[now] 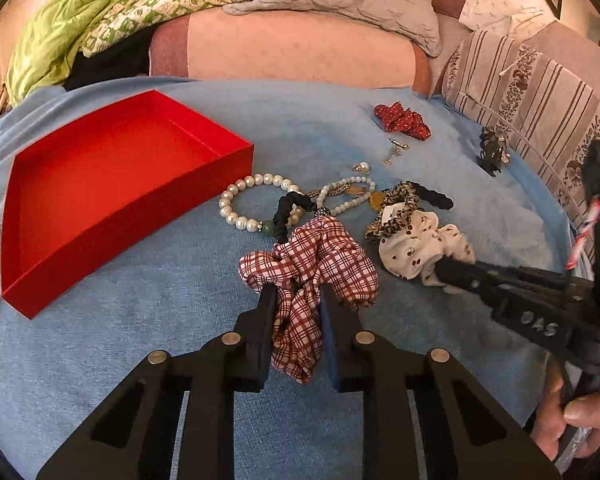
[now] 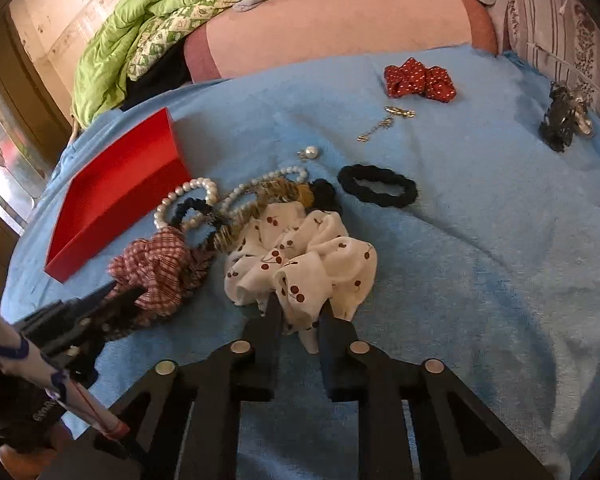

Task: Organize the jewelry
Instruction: 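Carry both scrunchies over the red tray with both grippers, then open both grippers to drop the scrunchies into the red tray, then move both grippers back toward the bracelets and hair ties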

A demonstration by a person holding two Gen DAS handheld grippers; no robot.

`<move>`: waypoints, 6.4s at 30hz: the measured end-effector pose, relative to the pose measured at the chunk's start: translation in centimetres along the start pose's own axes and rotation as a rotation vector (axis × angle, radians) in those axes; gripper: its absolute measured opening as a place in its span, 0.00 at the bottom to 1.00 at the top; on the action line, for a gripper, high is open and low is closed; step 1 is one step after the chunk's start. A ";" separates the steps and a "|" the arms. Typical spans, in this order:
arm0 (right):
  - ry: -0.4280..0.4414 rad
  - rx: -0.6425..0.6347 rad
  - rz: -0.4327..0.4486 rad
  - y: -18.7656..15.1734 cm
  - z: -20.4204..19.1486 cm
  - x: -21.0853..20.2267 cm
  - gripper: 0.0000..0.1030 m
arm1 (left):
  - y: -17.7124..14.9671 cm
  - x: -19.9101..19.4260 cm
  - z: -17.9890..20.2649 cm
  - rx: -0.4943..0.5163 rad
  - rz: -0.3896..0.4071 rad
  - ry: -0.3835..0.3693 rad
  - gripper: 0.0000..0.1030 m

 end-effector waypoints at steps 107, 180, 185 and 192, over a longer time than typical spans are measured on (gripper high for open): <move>0.193 -0.138 -0.115 22.3 -22.2 16.0 0.41 | 12.6 1.9 -28.2 -0.511 0.017 0.168 0.38; 0.218 0.181 0.063 4.3 4.2 -1.6 0.48 | 1.6 -1.0 -4.3 -0.101 -0.038 0.081 0.46; 0.218 0.202 0.050 4.2 5.0 -1.4 0.48 | 1.5 0.3 -1.6 -0.035 -0.067 -0.035 0.46; 0.220 0.231 0.051 4.1 6.0 -1.5 0.48 | 2.0 3.4 1.9 0.029 -0.120 -0.065 0.46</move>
Point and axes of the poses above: each gripper's, at about its wrist camera, not at the fingertips, and x roughly the way its jaws point, z to its right, y to its top, the point moved 3 cm from there along x, roughly the way its jaws point, and after that the axes turned 9 degrees about -z, right-handed, at the moved point
